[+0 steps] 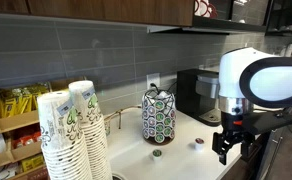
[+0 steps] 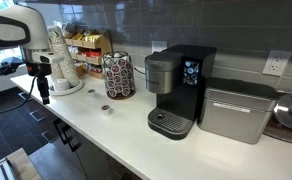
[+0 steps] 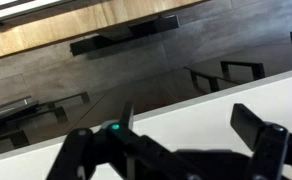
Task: Put the right coffee pod in the rack
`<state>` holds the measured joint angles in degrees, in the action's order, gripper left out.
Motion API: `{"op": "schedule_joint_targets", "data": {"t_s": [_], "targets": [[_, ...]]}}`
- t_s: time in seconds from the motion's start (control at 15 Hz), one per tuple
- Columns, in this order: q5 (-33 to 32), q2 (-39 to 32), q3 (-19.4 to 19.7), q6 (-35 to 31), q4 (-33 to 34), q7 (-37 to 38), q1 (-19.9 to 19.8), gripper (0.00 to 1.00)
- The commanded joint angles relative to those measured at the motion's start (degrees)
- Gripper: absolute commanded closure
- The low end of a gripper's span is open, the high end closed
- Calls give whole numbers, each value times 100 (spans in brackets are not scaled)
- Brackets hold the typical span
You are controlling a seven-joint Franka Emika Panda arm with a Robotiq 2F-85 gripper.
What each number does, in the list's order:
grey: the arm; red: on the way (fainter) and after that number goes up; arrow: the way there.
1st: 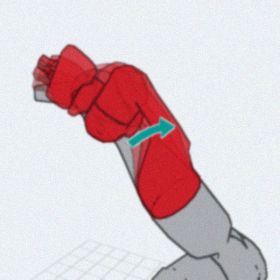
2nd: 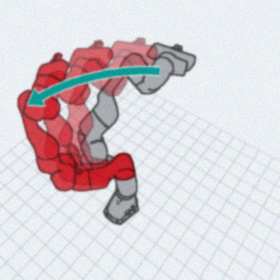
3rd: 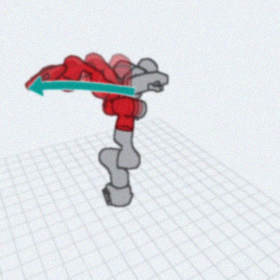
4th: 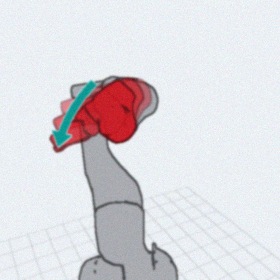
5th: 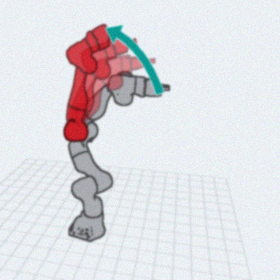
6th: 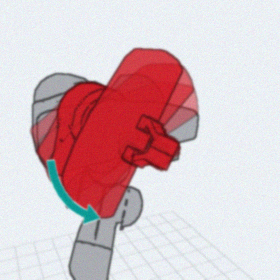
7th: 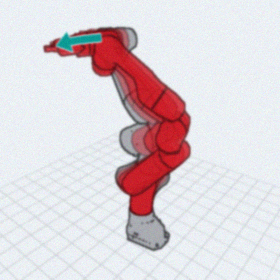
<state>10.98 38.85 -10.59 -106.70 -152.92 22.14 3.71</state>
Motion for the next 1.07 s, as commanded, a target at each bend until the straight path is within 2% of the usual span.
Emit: {"op": "schedule_joint_targets", "data": {"t_s": [0.0, 0.73, 1.0], "targets": [[4, -1, -10, 11, 5, -8, -15, 0], [4, -4, -10, 11, 5, -8, -15, 0], [105, -701, -94, -641, 580, 252, -104, 0]]}}
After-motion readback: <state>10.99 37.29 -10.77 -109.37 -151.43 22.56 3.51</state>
